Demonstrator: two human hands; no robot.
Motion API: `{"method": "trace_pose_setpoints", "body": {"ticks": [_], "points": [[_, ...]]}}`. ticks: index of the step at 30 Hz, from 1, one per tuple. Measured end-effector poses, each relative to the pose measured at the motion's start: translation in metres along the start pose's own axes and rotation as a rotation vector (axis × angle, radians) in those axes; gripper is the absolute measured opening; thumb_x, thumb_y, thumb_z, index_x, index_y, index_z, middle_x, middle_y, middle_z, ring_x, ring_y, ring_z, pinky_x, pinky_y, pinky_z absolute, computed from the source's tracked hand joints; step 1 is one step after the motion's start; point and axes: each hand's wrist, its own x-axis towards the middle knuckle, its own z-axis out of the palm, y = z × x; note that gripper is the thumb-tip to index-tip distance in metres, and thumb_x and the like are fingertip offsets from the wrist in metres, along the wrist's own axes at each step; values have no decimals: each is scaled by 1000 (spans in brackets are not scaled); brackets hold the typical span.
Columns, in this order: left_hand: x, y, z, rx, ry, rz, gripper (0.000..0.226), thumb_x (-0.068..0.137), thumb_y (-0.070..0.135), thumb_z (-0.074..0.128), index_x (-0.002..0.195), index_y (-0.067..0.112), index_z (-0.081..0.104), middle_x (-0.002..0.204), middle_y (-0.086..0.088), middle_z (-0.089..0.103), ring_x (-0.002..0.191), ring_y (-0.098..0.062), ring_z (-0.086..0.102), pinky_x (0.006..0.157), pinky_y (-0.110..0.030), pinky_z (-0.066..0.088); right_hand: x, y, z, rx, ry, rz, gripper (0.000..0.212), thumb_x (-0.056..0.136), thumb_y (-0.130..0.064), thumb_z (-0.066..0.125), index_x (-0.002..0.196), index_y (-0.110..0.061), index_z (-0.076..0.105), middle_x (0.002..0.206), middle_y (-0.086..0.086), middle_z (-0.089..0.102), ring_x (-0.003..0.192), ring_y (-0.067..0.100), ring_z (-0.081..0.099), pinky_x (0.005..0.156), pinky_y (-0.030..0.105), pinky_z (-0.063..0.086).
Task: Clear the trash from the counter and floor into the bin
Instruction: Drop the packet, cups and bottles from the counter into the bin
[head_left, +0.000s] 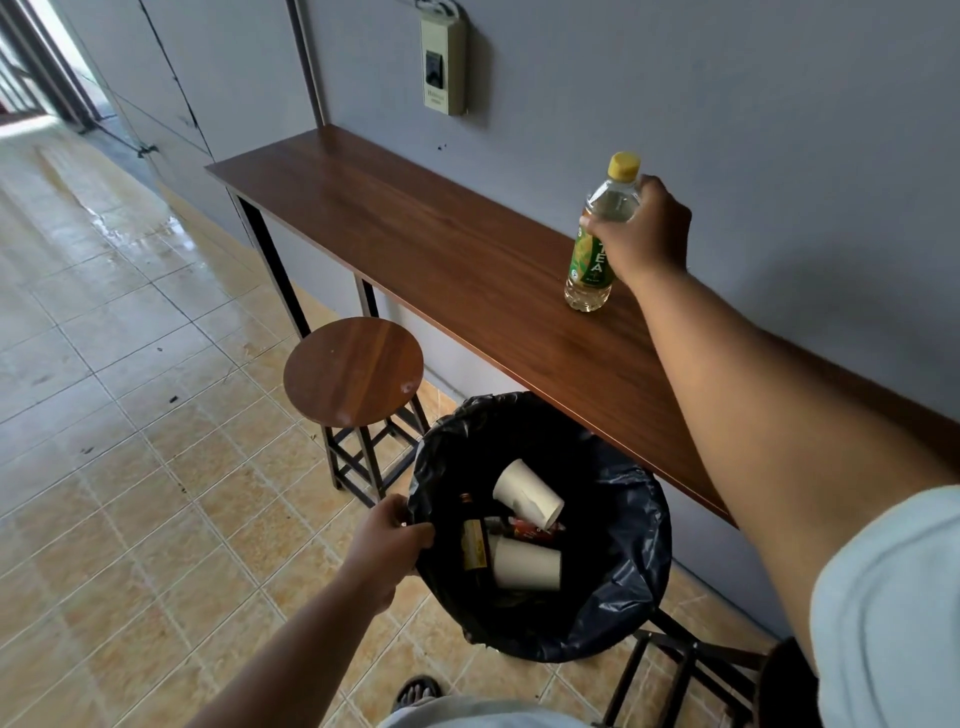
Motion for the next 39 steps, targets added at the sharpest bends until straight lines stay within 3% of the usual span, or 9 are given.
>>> {"method": "trace_pose_setpoints", "body": {"ticks": [5,10,12,16,22,28,33,37,39], "points": [[2,2,-5,-1,-9,-9,28,83,-8,60,104,9,59,105,-18,68,88,-32,71,58,-30,58,-59,-12,-29,194,54,-190,63,66,-47,77,120,-22,56,96,-4,71,86,11,66,74,21,49],[3,-1,-10,17,-24,-7,26,83,-7,60,106,6,59,106,-20,67,89,-32,71,57,-30,58,-147,-9,-45,381,-101,-277,42,72,-38,80,106,-26,59,93,-4,73,82,12,70,70,40,57],[3,-3,-13,18,-31,-6,25,83,-7,60,105,6,59,106,-20,67,89,-33,71,57,-30,59,-183,0,-38,328,-246,-222,39,72,-44,79,102,-24,63,87,-4,73,75,14,70,63,40,57],[4,-9,-22,29,-39,-5,26,82,-9,60,104,5,58,107,-22,66,89,-34,71,58,-32,59,-244,30,-4,70,-553,-154,44,69,-52,77,102,-30,59,80,-11,70,64,5,65,55,22,51],[5,-17,-34,60,-51,5,30,80,-7,60,108,3,60,109,-23,66,91,-35,71,59,-31,59,-285,79,56,-102,-788,64,49,64,-47,81,98,-25,54,88,-1,65,78,13,66,72,34,59],[6,-20,-42,75,-62,18,27,79,-7,60,103,5,61,107,-21,66,92,-37,70,61,-33,58,-297,84,82,-199,-801,166,60,68,-46,81,116,-18,57,103,8,65,95,23,66,84,33,56],[12,-28,-48,139,-52,25,25,79,-2,64,100,10,62,104,-20,67,92,-34,70,62,-32,56,-306,82,81,-233,-711,179,50,79,-42,71,119,-14,58,110,14,65,102,30,64,87,36,55],[16,-35,-55,180,-31,29,24,76,-3,63,96,10,64,99,-20,69,88,-36,71,68,-49,62,-305,79,64,-154,-605,158,50,84,-31,69,129,-12,56,122,13,63,110,27,62,93,33,51],[16,-37,-58,180,-17,19,23,77,-4,63,96,8,63,100,-21,69,87,-36,70,61,-42,59,-308,78,52,-109,-546,138,43,86,-27,67,125,-12,59,121,10,64,108,24,63,89,31,51]]}}
